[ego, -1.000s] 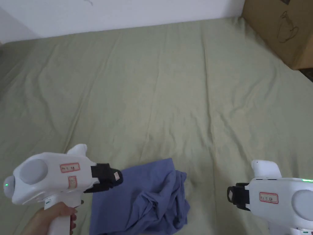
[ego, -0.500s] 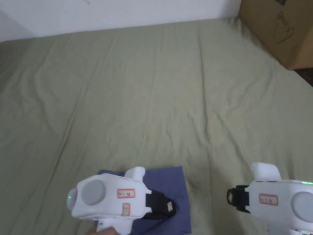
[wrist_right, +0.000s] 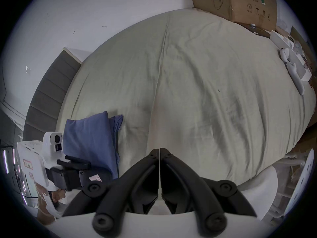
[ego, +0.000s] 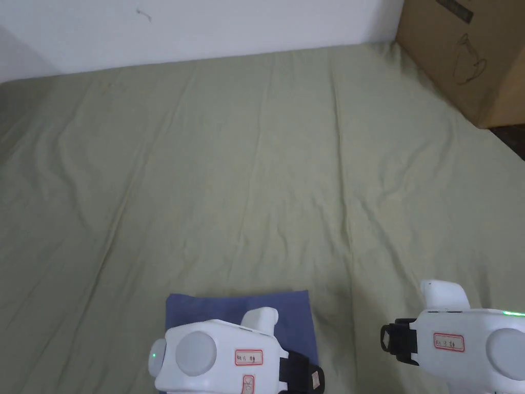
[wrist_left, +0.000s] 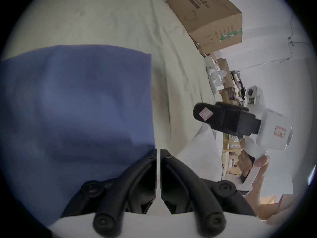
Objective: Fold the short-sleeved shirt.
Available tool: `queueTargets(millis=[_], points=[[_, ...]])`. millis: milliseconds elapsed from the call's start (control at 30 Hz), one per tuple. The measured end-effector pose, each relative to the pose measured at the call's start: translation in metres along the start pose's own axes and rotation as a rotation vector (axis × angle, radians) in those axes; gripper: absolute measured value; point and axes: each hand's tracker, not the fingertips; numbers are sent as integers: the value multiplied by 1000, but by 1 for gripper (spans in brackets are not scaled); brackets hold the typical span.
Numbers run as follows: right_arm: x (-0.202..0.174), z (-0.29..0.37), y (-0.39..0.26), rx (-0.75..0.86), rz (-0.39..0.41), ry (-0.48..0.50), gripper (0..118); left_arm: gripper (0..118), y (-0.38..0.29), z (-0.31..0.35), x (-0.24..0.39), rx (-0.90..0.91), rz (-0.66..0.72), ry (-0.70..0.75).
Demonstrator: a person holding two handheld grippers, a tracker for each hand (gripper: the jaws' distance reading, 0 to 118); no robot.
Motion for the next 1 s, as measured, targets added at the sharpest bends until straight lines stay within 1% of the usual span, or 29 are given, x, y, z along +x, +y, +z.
queueTargets(millis=[67, 133, 233, 300, 367, 400, 500, 567, 667, 700, 733, 767, 800, 833, 867, 900, 933, 967, 1000], points=[[-5, 1, 1, -3, 11, 4, 0, 4, -8, 6, 2, -1, -22, -2], [-12, 2, 3, -2, 34, 6, 0, 4, -12, 22, 1, 42, -28, 8], [-26, 4, 7, 2, 69, 14, 0, 4, -10, 69, -13, 172, 14, -9], [-37, 3, 9, 5, 90, 24, 0, 4, -13, 106, -26, 274, 57, 11], [-54, 2, 12, 7, 134, 60, 0, 4, -21, 148, -40, 376, 99, 42], [-62, 1, 12, 5, 148, 71, 0, 4, -26, 160, -49, 404, 123, 61], [-93, -8, 13, -18, 224, 118, 0, 4, -47, 187, -76, 455, 238, 107], [-115, -19, 11, -45, 275, 147, 0, 4, -64, 197, -92, 487, 298, 94], [-139, -39, 5, -98, 342, 173, 0, 4, -80, 198, -109, 513, 354, 37], [-144, -48, 3, -101, 351, 159, 0, 4, -84, 197, -111, 512, 358, 33], [-149, -60, 0, -114, 372, 123, 0, 5, -88, 194, -114, 511, 361, 28], [-151, -73, -3, -140, 384, 54, 0, 5, -88, 190, -123, 511, 367, 26], [-151, -81, -5, -156, 377, 42, 0, 5, -89, 188, -125, 511, 375, 23], [-149, -86, -6, -155, 356, 53, 0, 16, -90, 184, -128, 511, 385, 13], [-147, -84, -4, -148, 328, 69, 0, 42, -88, 182, -130, 504, 386, 4], [-146, -81, -2, -146, 312, 79, 0, 76, -86, 182, -141, 492, 383, -3], [-145, -79, 1, -152, 310, 87, 0, 107, -83, 178, -144, 474, 380, -29], [-140, -79, 3, -155, 307, 96, 0, 117, -79, 173, -147, 457, 382, -54], [-139, -79, 3, -159, 303, 101, 0, 118, -76, 171, -149, 455, 387, -81]])
